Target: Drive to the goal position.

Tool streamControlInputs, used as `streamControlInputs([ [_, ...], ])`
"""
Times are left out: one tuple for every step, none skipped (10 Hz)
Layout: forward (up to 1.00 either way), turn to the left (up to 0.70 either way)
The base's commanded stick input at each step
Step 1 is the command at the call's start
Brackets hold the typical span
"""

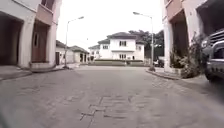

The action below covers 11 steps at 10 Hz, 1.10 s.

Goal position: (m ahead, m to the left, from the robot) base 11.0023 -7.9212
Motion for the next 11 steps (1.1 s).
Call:
streamControlInputs([
  [0.7,0.0],
  [0.7,0.0],
  [0.7,0.0],
  [0.7,0.0],
  [0.7,0.0],
  [0.7,0.0],
  [0.7,0.0],
  [0.7,0.0],
  [0.7,0.0],
  [0.7,0.0],
  [0.7,0.0],
])
